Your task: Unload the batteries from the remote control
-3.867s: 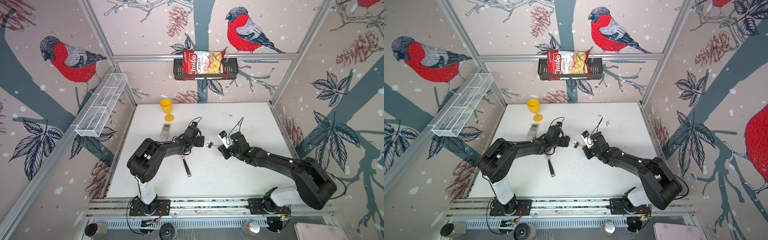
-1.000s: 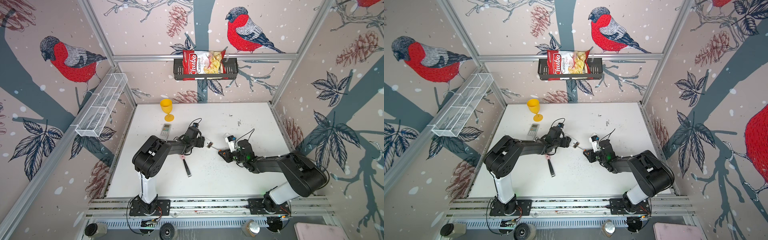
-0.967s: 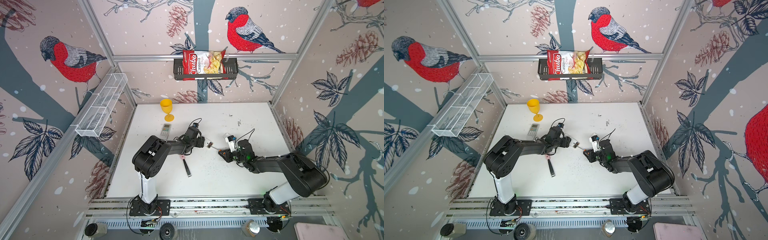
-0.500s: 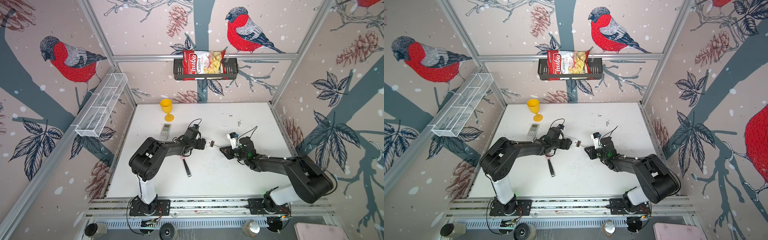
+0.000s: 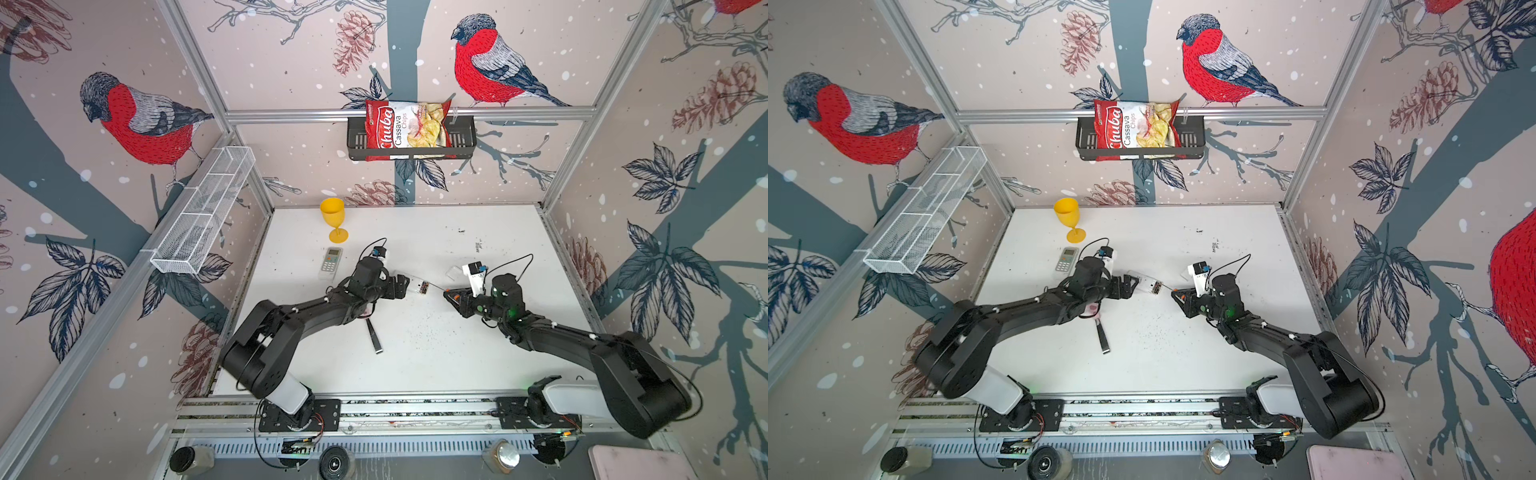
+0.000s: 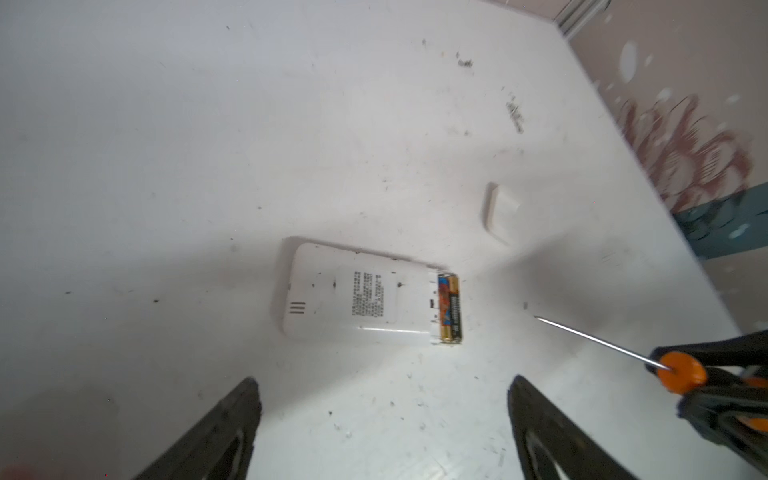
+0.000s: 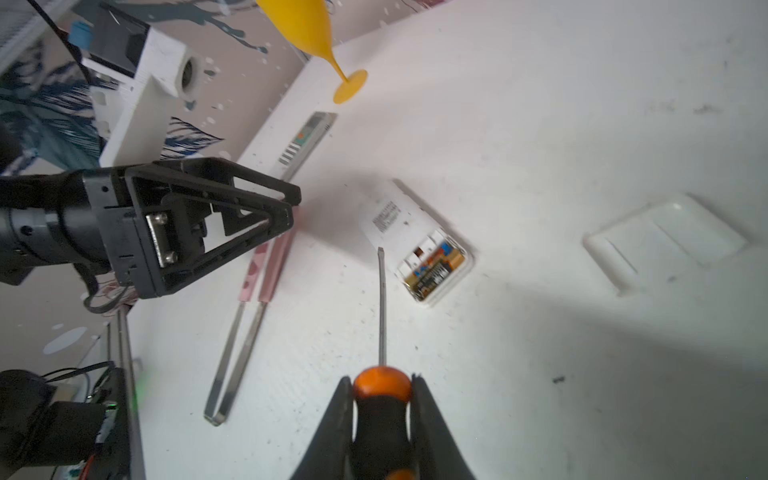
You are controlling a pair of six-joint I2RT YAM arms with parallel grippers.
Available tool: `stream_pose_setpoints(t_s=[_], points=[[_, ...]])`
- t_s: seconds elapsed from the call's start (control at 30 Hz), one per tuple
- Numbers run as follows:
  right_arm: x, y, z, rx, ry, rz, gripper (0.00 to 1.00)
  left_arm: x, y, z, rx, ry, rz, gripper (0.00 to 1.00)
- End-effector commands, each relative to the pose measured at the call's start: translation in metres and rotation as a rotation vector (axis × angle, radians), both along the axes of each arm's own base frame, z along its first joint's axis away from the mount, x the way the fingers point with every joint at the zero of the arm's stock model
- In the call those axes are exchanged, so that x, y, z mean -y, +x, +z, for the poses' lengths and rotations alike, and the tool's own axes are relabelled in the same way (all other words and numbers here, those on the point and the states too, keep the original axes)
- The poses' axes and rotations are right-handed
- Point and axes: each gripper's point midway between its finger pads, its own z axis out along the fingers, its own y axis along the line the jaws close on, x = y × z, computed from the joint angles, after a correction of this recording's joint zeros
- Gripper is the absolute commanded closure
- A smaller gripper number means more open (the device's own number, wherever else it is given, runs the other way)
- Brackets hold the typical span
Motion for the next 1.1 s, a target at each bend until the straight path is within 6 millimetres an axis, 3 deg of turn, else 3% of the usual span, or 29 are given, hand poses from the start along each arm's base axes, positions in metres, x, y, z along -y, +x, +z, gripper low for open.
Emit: stream_pose_setpoints(t_s=[0.0,0.2,0.33,0.53,0.73,1.07], points=[[-0.009,-0.008,0.038,0.114,0.084,0.081,1.00,0.000,-0.002,0.053,0.113,-0.168,0.022,0.07],[-0.018,-0.013,0.079,0.216,0.190,0.159,1.00,-0.018,-0.032,0.108,0.211,-0.423,0.061,0.06],[-0.028,-0.012,0.101,0.266,0.245,0.211,1.00,-0.016,-0.045,0.123,0.202,-0.573,0.031,0.07],[-0.057,-0.004,0.110,0.356,0.175,0.257,1.00,-0.012,-0.034,0.128,0.122,-0.728,0.090,0.15],[-0.079,0.012,0.115,0.389,0.141,0.283,1.00,-0.006,-0.019,0.156,0.161,-0.741,0.100,0.15],[-0.105,0.022,0.119,0.442,0.192,0.328,1.00,0.003,-0.001,0.139,0.108,-0.768,0.128,0.22]])
